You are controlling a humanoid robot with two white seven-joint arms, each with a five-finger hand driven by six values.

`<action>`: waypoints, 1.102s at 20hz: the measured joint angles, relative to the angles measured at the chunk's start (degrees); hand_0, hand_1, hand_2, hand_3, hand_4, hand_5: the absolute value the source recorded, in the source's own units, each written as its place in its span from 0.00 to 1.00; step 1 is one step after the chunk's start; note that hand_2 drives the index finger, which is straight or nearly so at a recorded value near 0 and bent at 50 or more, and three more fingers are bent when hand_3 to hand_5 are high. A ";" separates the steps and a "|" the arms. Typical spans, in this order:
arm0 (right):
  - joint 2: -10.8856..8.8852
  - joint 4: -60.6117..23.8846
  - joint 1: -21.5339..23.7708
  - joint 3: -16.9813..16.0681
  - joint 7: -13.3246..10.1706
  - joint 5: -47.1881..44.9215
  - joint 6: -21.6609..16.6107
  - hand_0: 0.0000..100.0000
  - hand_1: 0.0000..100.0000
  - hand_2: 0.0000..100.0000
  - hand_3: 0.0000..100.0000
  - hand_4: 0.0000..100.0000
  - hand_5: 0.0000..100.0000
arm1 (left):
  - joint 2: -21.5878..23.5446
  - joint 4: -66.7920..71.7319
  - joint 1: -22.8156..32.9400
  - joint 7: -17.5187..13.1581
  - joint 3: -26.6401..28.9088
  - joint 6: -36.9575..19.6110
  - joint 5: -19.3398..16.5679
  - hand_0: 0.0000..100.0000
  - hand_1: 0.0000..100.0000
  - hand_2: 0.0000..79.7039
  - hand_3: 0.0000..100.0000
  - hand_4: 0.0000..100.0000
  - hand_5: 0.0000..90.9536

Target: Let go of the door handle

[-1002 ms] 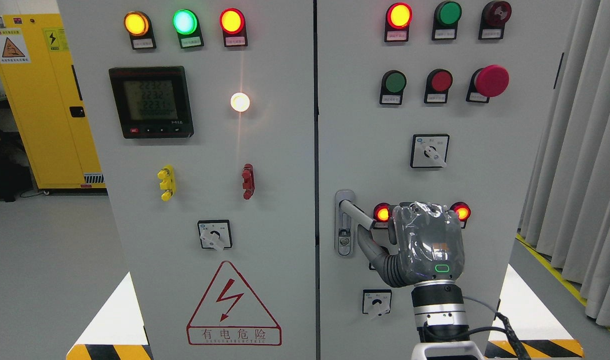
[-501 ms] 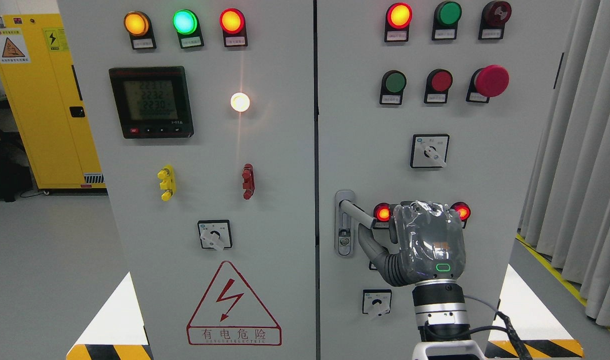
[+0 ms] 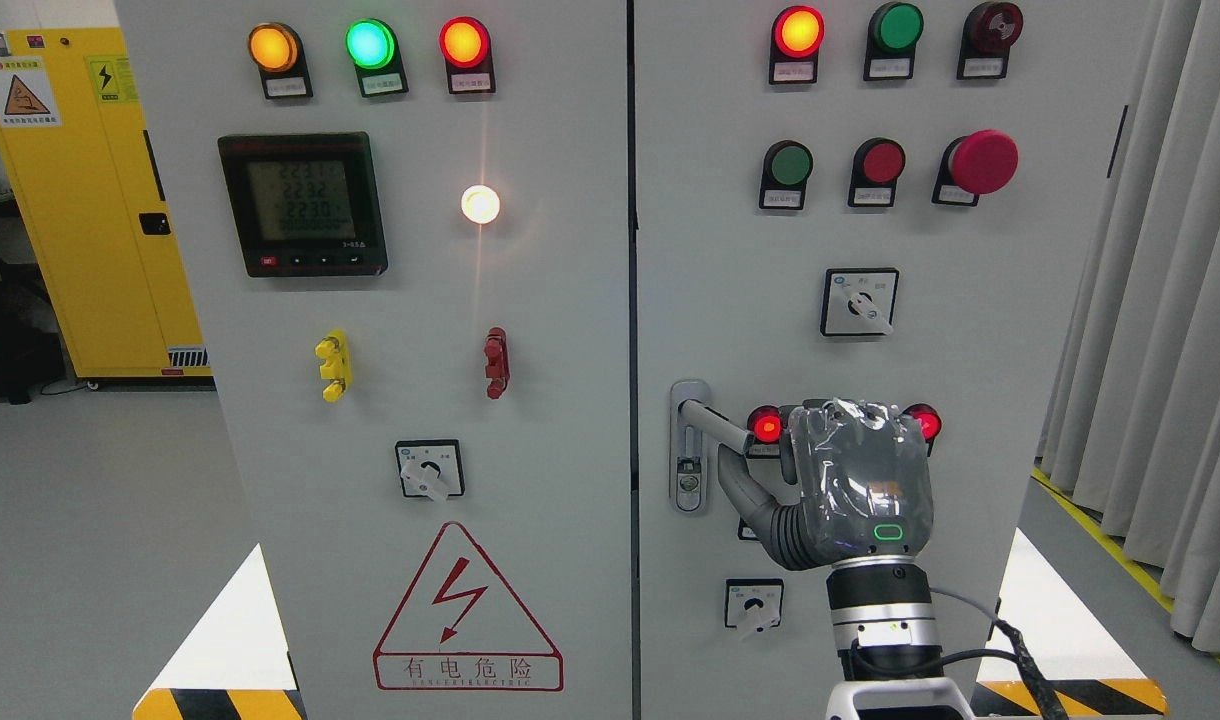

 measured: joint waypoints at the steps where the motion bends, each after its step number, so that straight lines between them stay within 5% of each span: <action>1: -0.04 -0.01 -0.01 0.00 0.00 -0.01 0.01 0.37 0.41 0.96 1.00 1.00 1.00 | 0.00 0.00 0.00 0.00 0.00 0.00 0.00 0.12 0.56 0.00 0.00 0.00 0.00; 22: -0.41 -0.08 -0.49 -0.01 0.02 -0.04 0.03 0.37 0.41 0.95 1.00 1.00 1.00 | 0.00 0.00 0.00 0.00 0.00 0.00 0.00 0.12 0.56 0.00 0.00 0.00 0.00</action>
